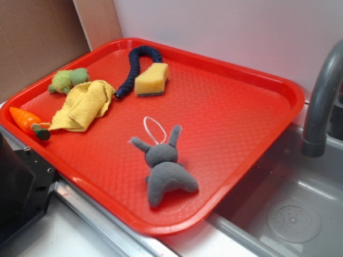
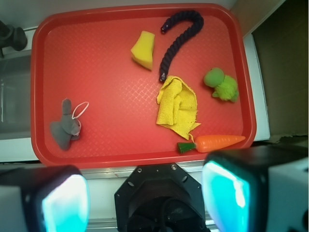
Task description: Grab the carrot.
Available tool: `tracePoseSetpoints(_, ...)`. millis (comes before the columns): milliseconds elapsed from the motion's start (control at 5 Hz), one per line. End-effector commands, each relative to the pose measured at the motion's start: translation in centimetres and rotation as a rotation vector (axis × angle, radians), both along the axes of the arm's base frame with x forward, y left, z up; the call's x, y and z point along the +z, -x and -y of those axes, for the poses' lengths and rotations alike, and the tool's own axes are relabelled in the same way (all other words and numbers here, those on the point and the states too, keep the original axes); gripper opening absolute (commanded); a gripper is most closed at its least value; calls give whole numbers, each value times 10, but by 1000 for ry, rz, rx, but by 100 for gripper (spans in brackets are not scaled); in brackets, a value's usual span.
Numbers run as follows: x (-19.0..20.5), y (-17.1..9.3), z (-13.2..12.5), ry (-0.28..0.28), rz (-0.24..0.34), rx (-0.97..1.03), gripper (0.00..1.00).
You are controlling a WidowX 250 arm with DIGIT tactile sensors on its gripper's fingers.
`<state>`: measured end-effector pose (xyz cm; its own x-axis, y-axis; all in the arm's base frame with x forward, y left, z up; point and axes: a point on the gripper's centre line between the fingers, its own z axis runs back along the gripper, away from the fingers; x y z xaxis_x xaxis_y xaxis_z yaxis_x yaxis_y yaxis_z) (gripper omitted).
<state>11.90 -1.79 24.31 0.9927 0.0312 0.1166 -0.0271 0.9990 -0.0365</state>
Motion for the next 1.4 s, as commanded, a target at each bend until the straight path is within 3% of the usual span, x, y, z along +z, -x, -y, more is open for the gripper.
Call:
tracePoseSetpoints(0,0,0,0,0,0,0,100)
tracePoseSetpoints(200,-48,-3,-49,23,-82,230,100)
tracePoseSetpoints(400,-69,-11,-70,-33,-42,483,100)
tracePoseSetpoints(600,-101,3,-78,-102,-66,732,100)
tracePoseSetpoints(1200,-101,3,-78,-102,-66,732,100)
